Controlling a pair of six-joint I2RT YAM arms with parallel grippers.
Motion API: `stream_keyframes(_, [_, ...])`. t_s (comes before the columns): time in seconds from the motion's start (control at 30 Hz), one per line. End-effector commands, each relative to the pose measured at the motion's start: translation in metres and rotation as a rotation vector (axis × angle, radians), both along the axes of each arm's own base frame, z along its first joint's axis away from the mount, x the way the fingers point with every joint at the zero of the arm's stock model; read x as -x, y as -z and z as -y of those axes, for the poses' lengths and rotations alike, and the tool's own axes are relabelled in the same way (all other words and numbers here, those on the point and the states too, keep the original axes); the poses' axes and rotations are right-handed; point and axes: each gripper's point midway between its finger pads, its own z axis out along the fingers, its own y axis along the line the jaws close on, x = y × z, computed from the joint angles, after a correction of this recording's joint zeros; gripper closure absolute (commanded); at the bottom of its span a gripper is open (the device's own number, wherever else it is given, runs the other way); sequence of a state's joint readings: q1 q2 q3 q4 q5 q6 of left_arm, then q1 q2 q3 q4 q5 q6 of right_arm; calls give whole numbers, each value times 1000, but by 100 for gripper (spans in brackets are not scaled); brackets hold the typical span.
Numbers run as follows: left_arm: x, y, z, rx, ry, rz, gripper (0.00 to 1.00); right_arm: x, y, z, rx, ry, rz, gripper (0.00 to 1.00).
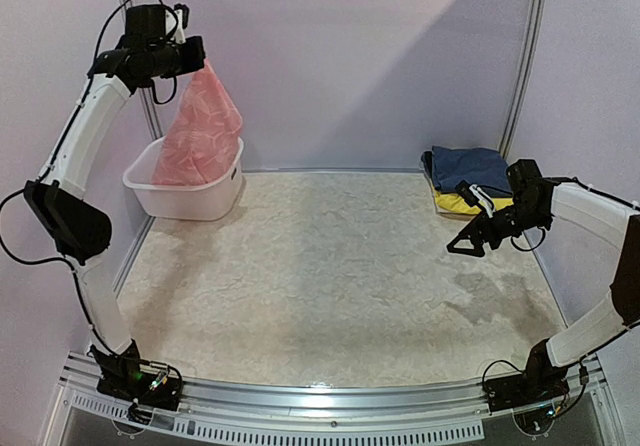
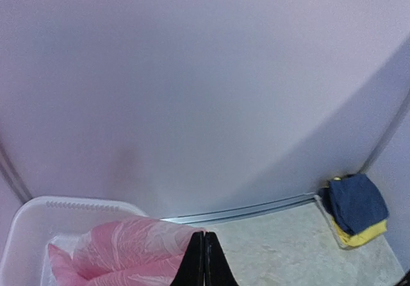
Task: Fold and stack the mixed laundry pile
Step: Place the crumpled shorts at the center of the board.
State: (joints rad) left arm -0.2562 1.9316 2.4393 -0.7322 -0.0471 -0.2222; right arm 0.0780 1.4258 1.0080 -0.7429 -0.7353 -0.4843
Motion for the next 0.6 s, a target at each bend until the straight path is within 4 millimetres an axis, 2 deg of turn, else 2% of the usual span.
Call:
stream_keyframes(0.0, [83,-104,78,21,285,291,100,0,-15,-2,1,-19,46,8])
stream_keyframes(0.03, [100,-118,92,28,332,328,100,0,-15,-2,1,-19,48,8])
stream_keyframes(0.13, [141,-142,126,44,453,401,100,0,-17,-1,3,-18,57,8])
stream_keyframes(0.2, [163,-151,146,59,521,430,100,0,-18,-1,5,-17,63,8])
stream_keyframes(0.33, [193,-149,184,79,636,429,100,1,-20,0,9,-17,71,8])
stream_keyframes(0.4, [198,-136,204,65,677,402,100,0,-20,1,16,-13,79,8])
stream_keyframes(0.47, [192,-114,221,56,694,346,100,-1,-22,2,26,-7,91,8])
stream_keyframes(0.57, [168,-52,251,55,712,195,100,-3,-29,7,44,8,121,7])
